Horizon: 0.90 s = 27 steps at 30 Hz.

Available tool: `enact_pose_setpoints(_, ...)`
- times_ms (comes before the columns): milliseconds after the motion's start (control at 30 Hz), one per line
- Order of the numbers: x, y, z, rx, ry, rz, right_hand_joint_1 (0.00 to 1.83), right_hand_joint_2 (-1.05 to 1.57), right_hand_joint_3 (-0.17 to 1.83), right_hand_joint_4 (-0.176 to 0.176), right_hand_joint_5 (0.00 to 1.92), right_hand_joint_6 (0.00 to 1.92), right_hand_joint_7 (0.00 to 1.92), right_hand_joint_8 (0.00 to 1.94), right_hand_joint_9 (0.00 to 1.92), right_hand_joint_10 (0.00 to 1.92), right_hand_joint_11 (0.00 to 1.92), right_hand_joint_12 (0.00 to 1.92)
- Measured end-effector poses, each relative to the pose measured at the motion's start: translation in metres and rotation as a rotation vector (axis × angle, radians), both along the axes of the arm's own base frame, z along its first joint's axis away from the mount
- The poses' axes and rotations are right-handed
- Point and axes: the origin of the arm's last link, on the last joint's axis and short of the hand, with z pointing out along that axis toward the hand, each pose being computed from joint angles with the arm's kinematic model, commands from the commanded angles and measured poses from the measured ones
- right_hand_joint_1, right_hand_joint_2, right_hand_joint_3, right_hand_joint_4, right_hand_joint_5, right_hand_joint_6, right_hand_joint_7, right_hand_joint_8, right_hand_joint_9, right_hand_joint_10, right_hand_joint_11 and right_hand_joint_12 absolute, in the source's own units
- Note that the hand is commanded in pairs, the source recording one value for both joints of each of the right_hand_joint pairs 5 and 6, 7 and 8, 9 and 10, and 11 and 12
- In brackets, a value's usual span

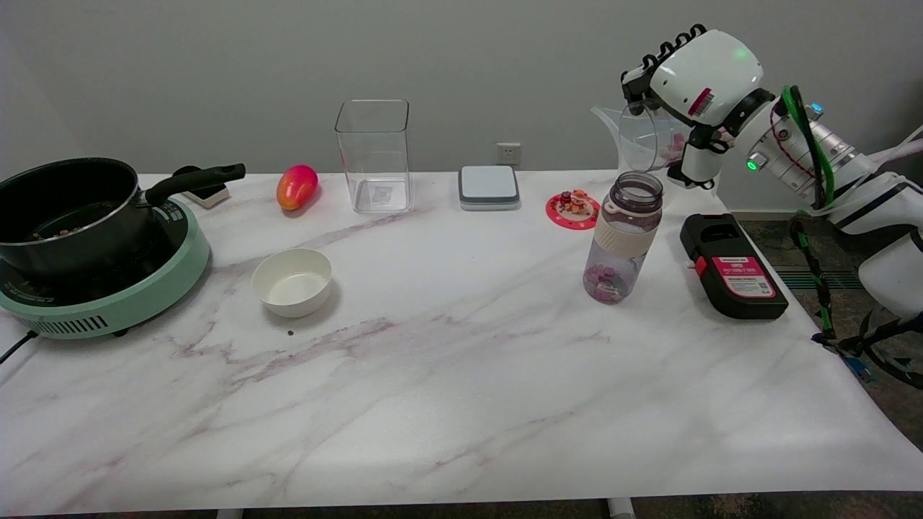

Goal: Pour the candy into the black bottle.

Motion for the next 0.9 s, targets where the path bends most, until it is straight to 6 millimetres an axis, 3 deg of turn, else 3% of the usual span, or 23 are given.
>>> enact_pose_setpoints(900,0.0017,0.0029,0.0028,0.004,0.061,0.013,1.46,0.36,1.03,0.0,1.51,1.51,1.48,1.48,1.44,1.44,1.23,1.23)
